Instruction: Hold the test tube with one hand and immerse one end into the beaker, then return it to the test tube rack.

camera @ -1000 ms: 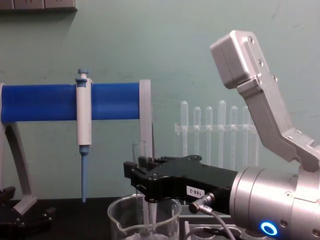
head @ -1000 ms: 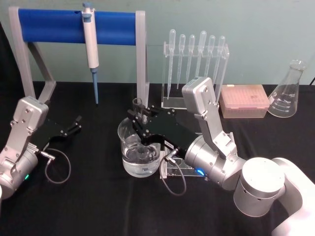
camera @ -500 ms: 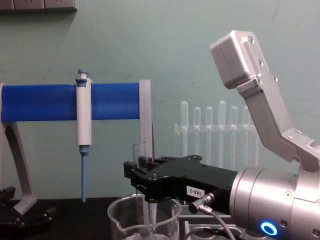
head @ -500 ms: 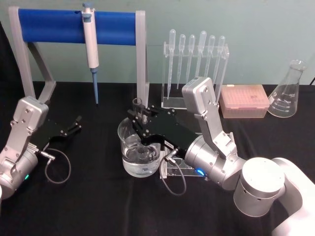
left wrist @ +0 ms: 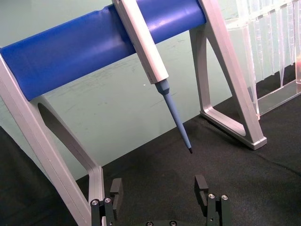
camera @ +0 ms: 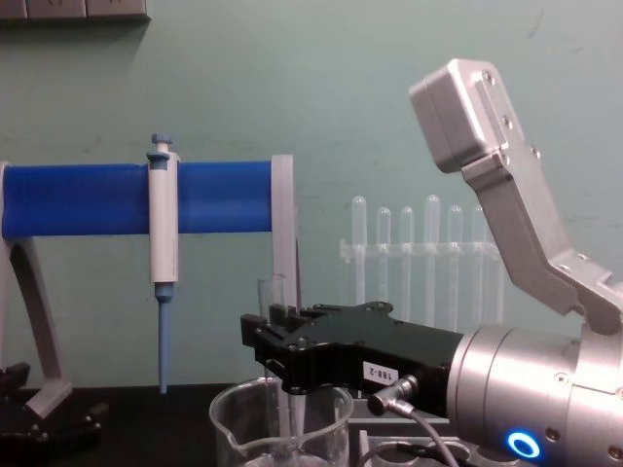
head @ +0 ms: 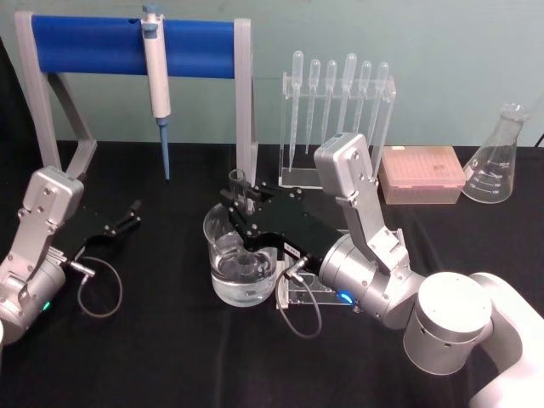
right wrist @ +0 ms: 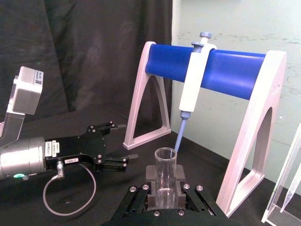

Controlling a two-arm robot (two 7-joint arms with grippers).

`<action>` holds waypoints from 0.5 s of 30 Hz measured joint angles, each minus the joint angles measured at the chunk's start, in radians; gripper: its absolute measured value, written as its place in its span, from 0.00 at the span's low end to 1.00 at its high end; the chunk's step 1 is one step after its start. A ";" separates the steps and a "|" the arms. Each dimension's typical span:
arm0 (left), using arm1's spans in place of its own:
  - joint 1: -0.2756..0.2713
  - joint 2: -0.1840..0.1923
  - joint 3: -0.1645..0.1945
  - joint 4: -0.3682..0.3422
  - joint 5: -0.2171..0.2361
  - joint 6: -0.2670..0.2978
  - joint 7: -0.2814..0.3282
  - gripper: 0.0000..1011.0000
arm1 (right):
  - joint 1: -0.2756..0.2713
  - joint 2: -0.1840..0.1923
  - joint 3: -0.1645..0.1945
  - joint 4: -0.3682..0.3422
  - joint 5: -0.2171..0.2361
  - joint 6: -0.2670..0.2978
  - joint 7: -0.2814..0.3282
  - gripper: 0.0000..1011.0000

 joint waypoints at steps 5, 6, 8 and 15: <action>0.000 0.000 0.000 0.000 0.000 0.000 0.000 0.99 | 0.000 0.000 0.000 0.000 0.000 0.000 0.000 0.22; 0.000 0.000 0.000 0.000 0.000 0.000 0.000 0.99 | 0.000 0.000 0.000 0.000 0.000 0.000 0.000 0.22; 0.000 0.000 0.000 0.000 0.000 0.000 0.000 0.99 | 0.000 0.000 0.000 0.000 0.000 0.000 0.000 0.22; 0.000 0.000 0.000 0.000 0.000 0.000 0.000 0.99 | 0.000 0.000 0.000 0.000 0.000 0.000 0.000 0.22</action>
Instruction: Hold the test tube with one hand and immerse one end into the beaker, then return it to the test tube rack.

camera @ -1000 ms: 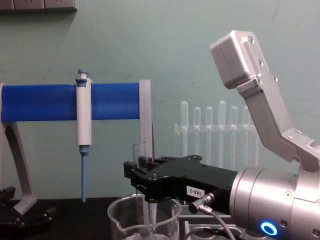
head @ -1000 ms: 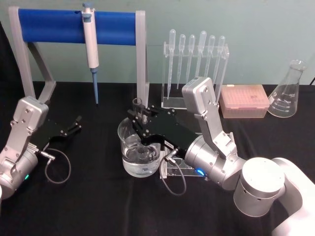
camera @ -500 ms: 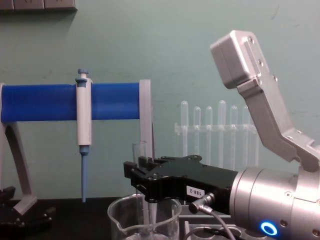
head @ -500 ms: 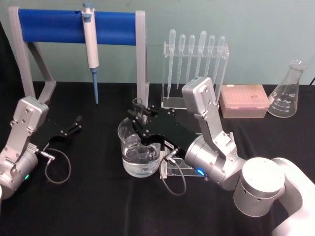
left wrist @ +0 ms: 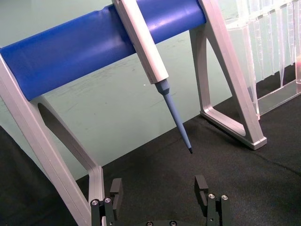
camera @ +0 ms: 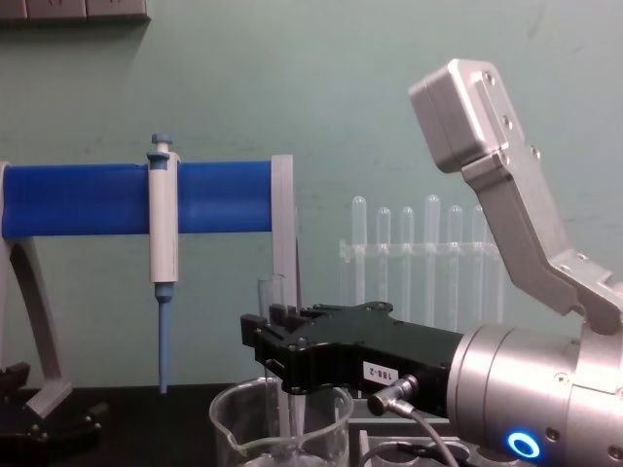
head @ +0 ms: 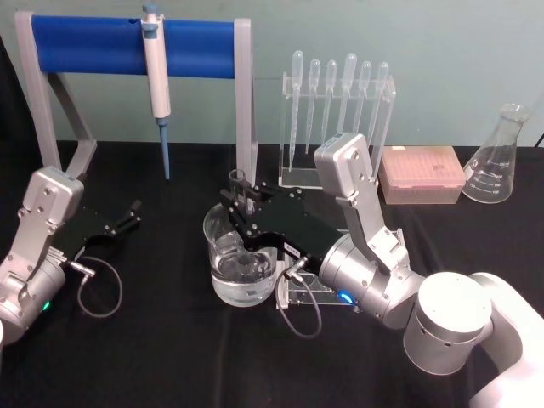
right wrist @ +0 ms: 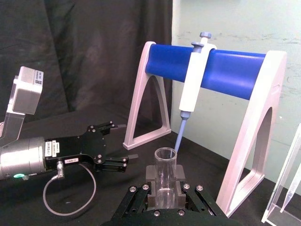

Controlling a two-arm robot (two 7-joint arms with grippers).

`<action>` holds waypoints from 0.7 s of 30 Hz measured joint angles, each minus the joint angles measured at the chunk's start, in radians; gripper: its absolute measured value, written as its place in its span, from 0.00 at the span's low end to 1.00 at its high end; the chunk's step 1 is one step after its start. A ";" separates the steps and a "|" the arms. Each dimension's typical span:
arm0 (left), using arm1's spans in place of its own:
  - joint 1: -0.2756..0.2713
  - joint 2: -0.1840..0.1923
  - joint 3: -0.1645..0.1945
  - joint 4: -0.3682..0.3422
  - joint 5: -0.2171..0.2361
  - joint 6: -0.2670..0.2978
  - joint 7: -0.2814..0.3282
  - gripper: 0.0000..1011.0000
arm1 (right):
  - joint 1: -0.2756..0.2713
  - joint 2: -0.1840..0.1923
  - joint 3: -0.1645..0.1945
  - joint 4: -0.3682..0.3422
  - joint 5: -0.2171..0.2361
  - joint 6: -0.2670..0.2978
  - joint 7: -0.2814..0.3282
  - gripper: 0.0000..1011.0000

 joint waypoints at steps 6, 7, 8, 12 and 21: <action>0.000 0.000 0.000 0.000 0.000 0.000 0.000 0.99 | 0.000 0.000 0.000 0.000 0.000 0.000 0.000 0.22; 0.000 0.000 0.000 0.000 0.000 0.000 0.000 0.99 | 0.000 0.000 0.000 0.000 0.000 0.000 0.000 0.22; 0.000 0.000 0.000 0.000 0.000 0.000 0.000 0.99 | 0.000 0.000 0.000 0.000 0.000 0.000 0.000 0.22; 0.000 0.000 0.000 0.000 0.000 0.000 0.000 0.99 | 0.000 0.000 0.000 0.000 0.000 0.000 0.000 0.22; 0.000 0.000 0.000 0.000 0.000 0.000 0.000 0.99 | 0.000 0.000 0.000 0.000 0.000 0.000 0.000 0.22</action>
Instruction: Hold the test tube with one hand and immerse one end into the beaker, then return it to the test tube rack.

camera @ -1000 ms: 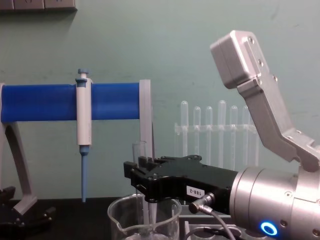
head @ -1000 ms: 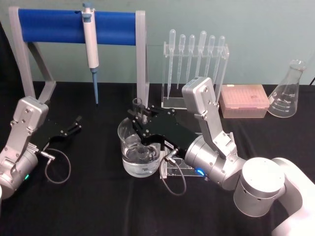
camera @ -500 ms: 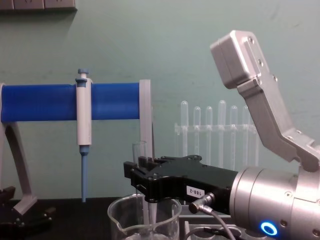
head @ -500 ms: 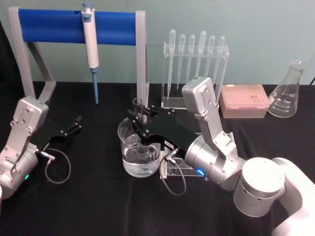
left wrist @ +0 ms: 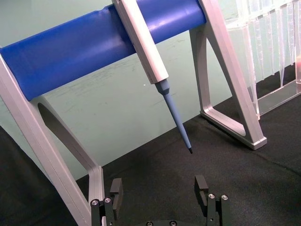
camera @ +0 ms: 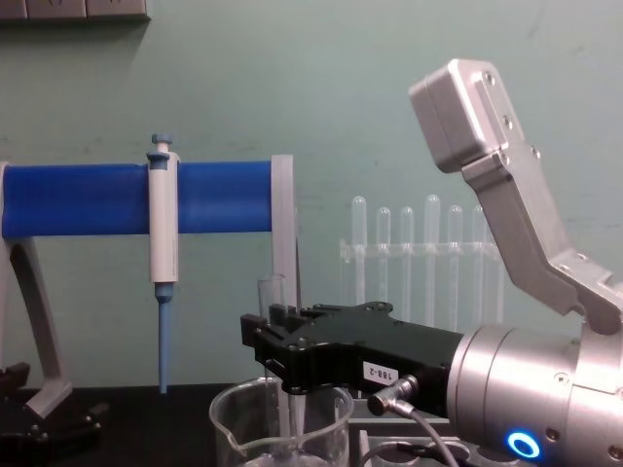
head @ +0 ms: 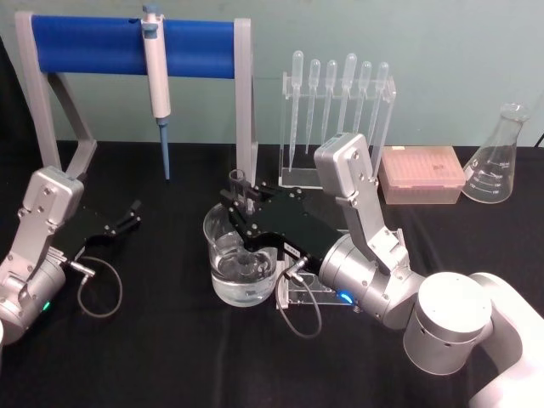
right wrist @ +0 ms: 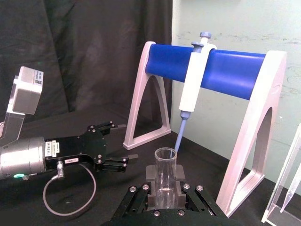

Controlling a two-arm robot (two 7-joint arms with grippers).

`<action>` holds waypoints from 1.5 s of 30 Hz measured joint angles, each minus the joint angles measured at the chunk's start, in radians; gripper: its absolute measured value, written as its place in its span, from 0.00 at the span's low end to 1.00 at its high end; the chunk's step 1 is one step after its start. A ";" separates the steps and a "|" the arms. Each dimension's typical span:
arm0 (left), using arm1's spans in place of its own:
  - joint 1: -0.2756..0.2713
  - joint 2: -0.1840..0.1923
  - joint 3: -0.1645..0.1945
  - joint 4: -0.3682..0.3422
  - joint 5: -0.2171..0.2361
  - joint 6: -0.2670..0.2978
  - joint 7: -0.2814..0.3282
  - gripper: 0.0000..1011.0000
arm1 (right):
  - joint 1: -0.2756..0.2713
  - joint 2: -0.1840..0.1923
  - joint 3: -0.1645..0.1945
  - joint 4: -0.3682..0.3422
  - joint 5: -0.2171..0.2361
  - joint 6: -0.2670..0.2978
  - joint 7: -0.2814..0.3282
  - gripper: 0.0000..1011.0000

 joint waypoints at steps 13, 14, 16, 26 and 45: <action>0.000 0.000 0.000 0.000 0.000 0.000 0.000 0.99 | 0.000 0.000 0.000 0.000 0.000 0.000 0.000 0.22; 0.000 0.000 0.000 0.000 0.000 0.000 0.000 0.99 | 0.000 0.000 0.000 0.000 0.000 0.000 0.000 0.22; 0.000 0.000 0.000 0.000 0.000 0.000 0.000 0.99 | 0.000 0.000 0.000 0.000 0.000 0.000 0.000 0.22; 0.000 0.000 0.000 0.000 0.000 0.000 0.000 0.99 | 0.000 0.000 0.000 0.000 0.000 0.000 0.000 0.22; 0.000 0.000 0.000 0.000 0.000 0.000 0.000 0.99 | 0.000 0.000 0.000 0.000 0.000 0.000 0.000 0.22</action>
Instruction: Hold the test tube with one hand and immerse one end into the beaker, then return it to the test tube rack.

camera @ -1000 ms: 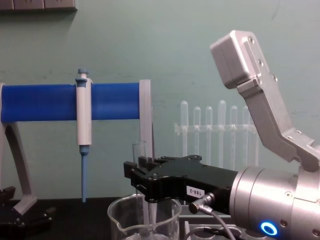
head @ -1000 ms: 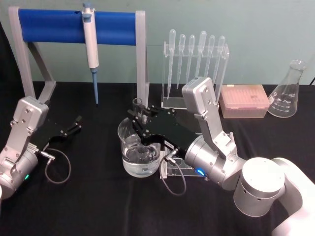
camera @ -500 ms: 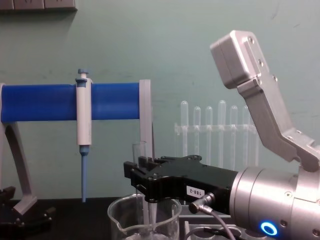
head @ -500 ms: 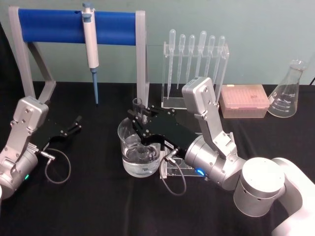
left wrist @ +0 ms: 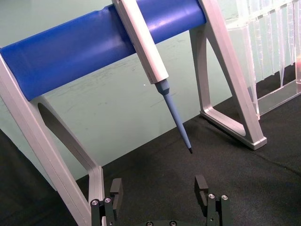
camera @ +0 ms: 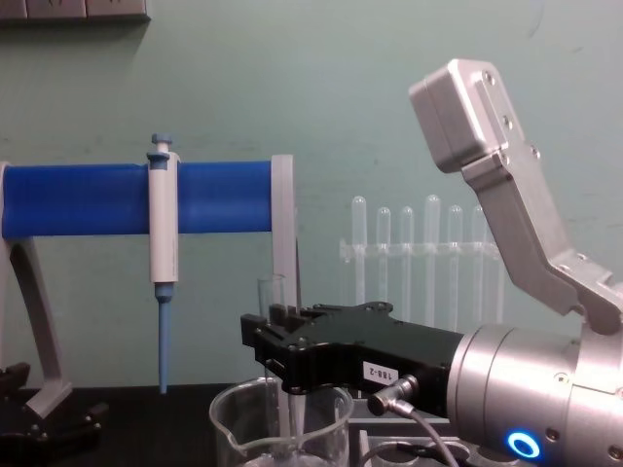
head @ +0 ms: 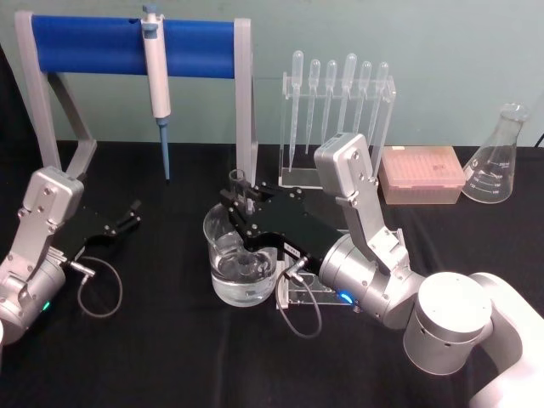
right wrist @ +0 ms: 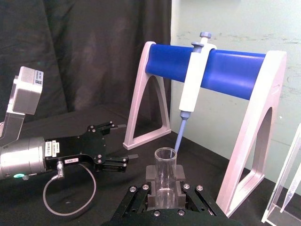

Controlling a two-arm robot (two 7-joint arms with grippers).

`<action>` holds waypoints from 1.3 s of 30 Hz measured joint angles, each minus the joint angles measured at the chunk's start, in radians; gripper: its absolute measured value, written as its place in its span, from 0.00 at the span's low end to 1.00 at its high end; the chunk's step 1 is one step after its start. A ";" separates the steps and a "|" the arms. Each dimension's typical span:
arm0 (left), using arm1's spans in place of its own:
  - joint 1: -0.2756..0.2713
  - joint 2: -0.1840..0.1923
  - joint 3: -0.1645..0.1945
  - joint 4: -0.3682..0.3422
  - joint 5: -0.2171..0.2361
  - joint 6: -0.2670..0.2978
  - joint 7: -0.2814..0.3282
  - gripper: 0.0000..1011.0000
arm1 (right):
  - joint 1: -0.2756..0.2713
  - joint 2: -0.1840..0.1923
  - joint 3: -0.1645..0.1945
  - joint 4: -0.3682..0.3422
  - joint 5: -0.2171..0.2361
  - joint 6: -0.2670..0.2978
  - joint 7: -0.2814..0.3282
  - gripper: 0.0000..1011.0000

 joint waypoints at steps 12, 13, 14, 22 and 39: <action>0.000 0.000 0.000 0.000 0.000 0.000 0.000 0.99 | 0.000 0.000 0.000 0.000 0.000 0.000 0.000 0.22; 0.000 0.000 0.000 0.000 0.000 0.000 0.000 0.99 | 0.000 0.000 0.000 0.000 0.000 0.000 0.000 0.22; 0.000 0.000 0.000 0.000 0.000 0.000 0.000 0.99 | 0.000 0.000 0.000 0.000 0.000 0.000 0.000 0.22; 0.000 0.000 0.000 0.000 0.000 0.000 0.000 0.99 | 0.000 0.000 0.000 0.000 0.000 0.000 0.000 0.22; 0.000 0.000 0.000 0.000 0.000 0.000 0.000 0.99 | 0.000 0.000 0.000 0.000 0.000 0.000 0.000 0.22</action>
